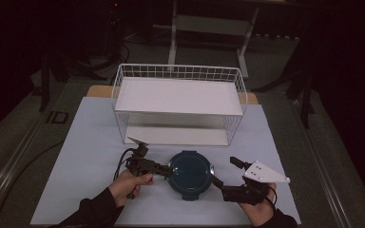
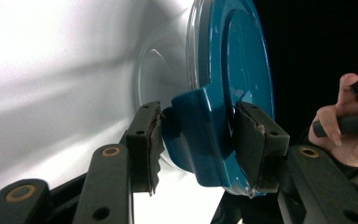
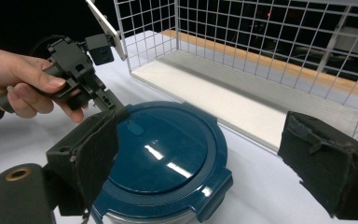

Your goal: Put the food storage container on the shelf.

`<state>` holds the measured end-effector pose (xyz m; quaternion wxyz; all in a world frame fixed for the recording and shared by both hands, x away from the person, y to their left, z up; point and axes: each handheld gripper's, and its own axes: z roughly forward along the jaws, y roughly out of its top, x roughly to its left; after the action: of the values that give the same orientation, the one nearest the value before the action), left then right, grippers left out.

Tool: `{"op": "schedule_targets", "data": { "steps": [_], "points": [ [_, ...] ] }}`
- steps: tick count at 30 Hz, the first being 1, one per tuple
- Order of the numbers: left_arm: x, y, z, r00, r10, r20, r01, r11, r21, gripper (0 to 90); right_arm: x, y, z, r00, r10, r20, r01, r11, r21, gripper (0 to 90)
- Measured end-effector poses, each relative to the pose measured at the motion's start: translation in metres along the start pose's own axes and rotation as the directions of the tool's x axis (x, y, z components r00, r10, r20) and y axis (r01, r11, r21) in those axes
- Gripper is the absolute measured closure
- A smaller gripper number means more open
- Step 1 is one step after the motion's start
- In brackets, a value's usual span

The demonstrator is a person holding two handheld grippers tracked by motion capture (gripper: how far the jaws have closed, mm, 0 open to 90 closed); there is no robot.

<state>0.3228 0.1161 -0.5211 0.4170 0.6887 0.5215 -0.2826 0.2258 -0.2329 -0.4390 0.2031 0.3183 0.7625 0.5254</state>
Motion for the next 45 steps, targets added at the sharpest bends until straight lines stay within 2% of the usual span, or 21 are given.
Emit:
{"op": "schedule_targets", "data": {
  "steps": [6, 10, 11, 12, 13, 15, 16, 17, 18, 19, 22, 23, 24, 26, 27, 30, 33, 34, 40, 42, 45],
  "points": [
    [-0.003, -0.004, -0.001, 0.9998, 0.02, -0.004, -0.02, 0.9998, -0.003, 53.7, -0.005, -0.004, 0.007, 0.9972, 0.071, -0.021, -0.07, 0.996, 0.055, 15.2],
    [-0.005, -0.007, -0.002, 0.9988, 0.048, -0.008, -0.048, 0.9988, -0.009, 53.8, -0.013, -0.007, 0.012, 0.9874, 0.153, -0.041, -0.148, 0.985, 0.089, 16.6],
    [-0.006, -0.007, -0.002, 0.9984, 0.056, -0.01, -0.056, 0.9984, -0.011, 53.9, -0.025, -0.012, 0.019, 0.9616, 0.264, -0.076, -0.251, 0.957, 0.145, 19.3],
    [-0.007, -0.007, -0.002, 0.9976, 0.067, -0.015, -0.067, 0.9977, -0.008, 53.9, -0.025, -0.012, 0.019, 0.9616, 0.264, -0.076, -0.251, 0.957, 0.145, 19.3],
    [-0.009, -0.008, -0.002, 0.9968, 0.077, -0.019, -0.077, 0.997, -0.009, 54.0, -0.033, -0.016, 0.024, 0.9346, 0.341, -0.1, -0.318, 0.928, 0.192, 21.7],
    [-0.01, -0.008, -0.002, 0.9958, 0.089, -0.022, -0.089, 0.996, -0.008, 54.1, -0.033, -0.016, 0.024, 0.9346, 0.341, -0.1, -0.318, 0.928, 0.192, 21.7],
    [-0.013, -0.01, -0.003, 0.9936, 0.11, -0.025, -0.111, 0.9938, -0.011, 54.1, -0.036, -0.018, 0.025, 0.9256, 0.364, -0.104, -0.338, 0.919, 0.204, 22.3],
    [-0.014, -0.01, -0.003, 0.992, 0.123, -0.029, -0.123, 0.9923, -0.011, 54.7, -0.046, -0.026, 0.032, 0.8806, 0.458, -0.121, -0.416, 0.869, 0.268, 27.0],
    [-0.016, -0.011, -0.003, 0.9899, 0.139, -0.028, -0.139, 0.9903, -0.01, 55.0, -0.049, -0.028, 0.034, 0.8652, 0.486, -0.124, -0.439, 0.853, 0.281, 28.4],
    [-0.016, -0.011, -0.003, 0.9899, 0.139, -0.028, -0.139, 0.9903, -0.01, 55.2, -0.049, -0.028, 0.034, 0.8652, 0.486, -0.124, -0.439, 0.853, 0.281, 28.4],
    [-0.019, -0.012, -0.004, 0.9855, 0.167, -0.031, -0.167, 0.9859, -0.011, 55.4, -0.055, -0.036, 0.039, 0.8216, 0.554, -0.136, -0.489, 0.807, 0.331, 34.4],
    [-0.02, -0.013, -0.004, 0.9812, 0.19, -0.031, -0.191, 0.9816, -0.009, 55.5, -0.058, -0.041, 0.042, 0.7987, 0.585, -0.143, -0.507, 0.781, 0.364, 38.2],
    [-0.02, -0.013, -0.004, 0.9812, 0.19, -0.031, -0.191, 0.9816, -0.009, 55.6, -0.058, -0.041, 0.042, 0.7987, 0.585, -0.143, -0.507, 0.781, 0.364, 38.2],
    [-0.021, -0.014, -0.004, 0.978, 0.206, -0.031, -0.207, 0.9784, -0.01, 55.7, -0.06, -0.045, 0.045, 0.7779, 0.61, -0.152, -0.522, 0.762, 0.384, 42.3],
    [-0.021, -0.014, -0.004, 0.978, 0.206, -0.031, -0.207, 0.9784, -0.01, 55.9, -0.06, -0.045, 0.045, 0.7779, 0.61, -0.152, -0.522, 0.762, 0.384, 42.3],
    [-0.022, -0.015, -0.005, 0.975, 0.22, -0.03, -0.22, 0.9754, -0.01, 56.3, -0.062, -0.049, 0.047, 0.7475, 0.644, -0.162, -0.538, 0.73, 0.421, 48.2],
    [-0.022, -0.016, -0.005, 0.973, 0.229, -0.03, -0.229, 0.9733, -0.011, 56.3, -0.062, -0.049, 0.047, 0.74, 0.651, -0.168, -0.541, 0.724, 0.428, 50.2],
    [-0.023, -0.017, -0.005, 0.9722, 0.232, -0.03, -0.233, 0.9724, -0.013, 56.4, -0.061, -0.05, 0.048, 0.7224, 0.665, -0.189, -0.542, 0.715, 0.441, 52.0],
    [-0.023, -0.018, -0.006, 0.9718, 0.234, -0.031, -0.234, 0.9721, -0.013, 56.4, -0.062, -0.052, 0.049, 0.7074, 0.677, -0.204, -0.545, 0.706, 0.452, 52.9],
    [-0.022, -0.02, -0.006, 0.9728, 0.229, -0.035, -0.23, 0.9732, -0.014, 56.2, -0.062, -0.054, 0.049, 0.6903, 0.692, -0.212, -0.559, 0.696, 0.451, 53.5],
    [-0.022, -0.021, -0.006, 0.9739, 0.224, -0.034, -0.225, 0.9741, -0.023, 56.1, -0.06, -0.053, 0.049, 0.6904, 0.688, -0.224, -0.55, 0.701, 0.454, 54.0]
  ]
}}
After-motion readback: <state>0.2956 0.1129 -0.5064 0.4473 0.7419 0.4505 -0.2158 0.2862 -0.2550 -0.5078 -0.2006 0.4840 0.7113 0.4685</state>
